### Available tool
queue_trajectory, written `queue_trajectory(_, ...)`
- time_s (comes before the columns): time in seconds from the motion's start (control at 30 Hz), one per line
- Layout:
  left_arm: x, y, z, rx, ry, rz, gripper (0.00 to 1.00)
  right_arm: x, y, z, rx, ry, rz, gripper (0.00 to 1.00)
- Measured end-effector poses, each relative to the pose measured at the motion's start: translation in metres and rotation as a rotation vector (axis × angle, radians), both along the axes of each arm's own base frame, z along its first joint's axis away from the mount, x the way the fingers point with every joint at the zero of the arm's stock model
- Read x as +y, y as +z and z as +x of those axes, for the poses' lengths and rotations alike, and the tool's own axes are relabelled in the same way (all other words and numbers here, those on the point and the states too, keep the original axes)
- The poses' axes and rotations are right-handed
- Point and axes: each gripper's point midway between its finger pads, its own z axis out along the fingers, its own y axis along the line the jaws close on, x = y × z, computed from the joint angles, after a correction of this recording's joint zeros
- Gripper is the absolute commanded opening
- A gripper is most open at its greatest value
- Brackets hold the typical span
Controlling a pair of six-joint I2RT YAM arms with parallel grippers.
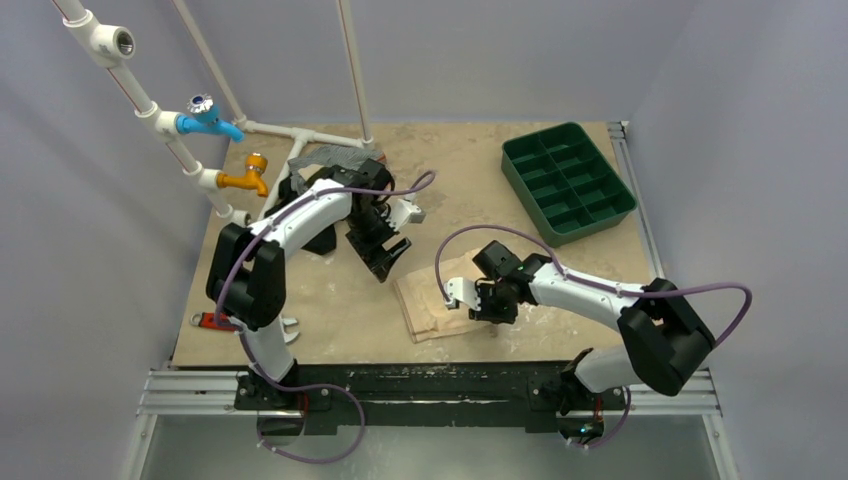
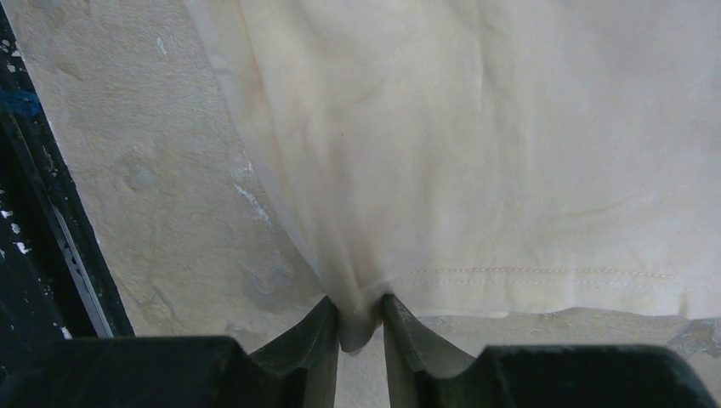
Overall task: Roll the underwear
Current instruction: Fold the underwear at the center of the board.
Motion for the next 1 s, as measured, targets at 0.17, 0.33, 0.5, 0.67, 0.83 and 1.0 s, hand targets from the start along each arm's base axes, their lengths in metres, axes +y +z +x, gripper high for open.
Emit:
queue_trajectory(0.17, -0.001, 0.006, -0.01, -0.031, 0.007, -0.052, 0.83, 0.002, 0.001, -0.001, 0.015, 0.0, 0.001, 0.12)
queue_trajectory(0.33, -0.001, 0.004, -0.019, -0.081, 0.036, -0.105, 0.83, 0.009, 0.006, -0.009, 0.082, -0.004, 0.019, 0.04)
queue_trajectory(0.5, 0.0, 0.009, -0.025, -0.177, 0.07, -0.173, 0.82, 0.024, 0.019, -0.012, 0.141, -0.021, 0.067, 0.0)
queue_trajectory(0.67, 0.004, 0.026, -0.03, -0.326, 0.073, -0.259, 0.81, 0.036, 0.03, -0.012, 0.204, -0.047, 0.103, 0.0)
queue_trajectory(0.83, 0.006, 0.044, -0.038, -0.461, 0.025, -0.317, 0.81, 0.044, 0.037, -0.002, 0.288, -0.106, 0.138, 0.0)
queue_trajectory(1.0, -0.012, 0.038, -0.055, -0.54, -0.142, -0.3, 0.8, 0.048, 0.046, 0.01, 0.334, -0.157, 0.173, 0.0)
